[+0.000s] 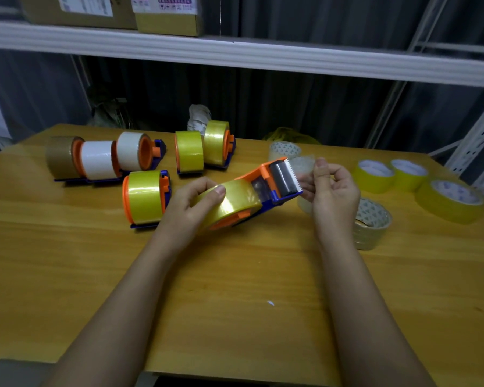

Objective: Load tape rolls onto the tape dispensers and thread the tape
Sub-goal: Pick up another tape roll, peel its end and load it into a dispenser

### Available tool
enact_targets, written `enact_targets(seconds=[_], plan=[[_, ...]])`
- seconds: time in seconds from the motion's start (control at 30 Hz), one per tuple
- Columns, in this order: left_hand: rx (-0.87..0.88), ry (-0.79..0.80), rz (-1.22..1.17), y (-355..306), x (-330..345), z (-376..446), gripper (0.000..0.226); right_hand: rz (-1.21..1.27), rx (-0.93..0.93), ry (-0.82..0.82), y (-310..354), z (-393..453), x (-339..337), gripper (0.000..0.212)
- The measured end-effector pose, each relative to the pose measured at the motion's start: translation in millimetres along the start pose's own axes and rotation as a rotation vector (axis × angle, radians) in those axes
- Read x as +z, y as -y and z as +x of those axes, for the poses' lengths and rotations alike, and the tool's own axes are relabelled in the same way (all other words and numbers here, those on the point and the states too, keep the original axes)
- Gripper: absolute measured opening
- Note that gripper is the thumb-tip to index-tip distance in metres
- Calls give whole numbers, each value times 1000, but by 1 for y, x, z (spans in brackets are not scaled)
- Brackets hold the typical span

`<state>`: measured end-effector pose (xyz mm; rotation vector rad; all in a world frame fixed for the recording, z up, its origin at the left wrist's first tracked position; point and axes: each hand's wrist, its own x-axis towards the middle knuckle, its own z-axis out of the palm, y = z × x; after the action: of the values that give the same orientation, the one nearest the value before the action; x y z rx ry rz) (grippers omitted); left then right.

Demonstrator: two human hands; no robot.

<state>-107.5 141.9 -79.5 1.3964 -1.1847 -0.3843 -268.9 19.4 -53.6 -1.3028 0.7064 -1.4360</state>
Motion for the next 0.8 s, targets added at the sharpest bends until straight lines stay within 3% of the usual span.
enact_targets(seconds=[0.2,0.8], plan=[[-96,-114,-52,-1,6,1,47,128,141,95,4,-1,-2,26],[-94,-222,-102,-1,11,2,36,276,331,196,3,-2,1,6]])
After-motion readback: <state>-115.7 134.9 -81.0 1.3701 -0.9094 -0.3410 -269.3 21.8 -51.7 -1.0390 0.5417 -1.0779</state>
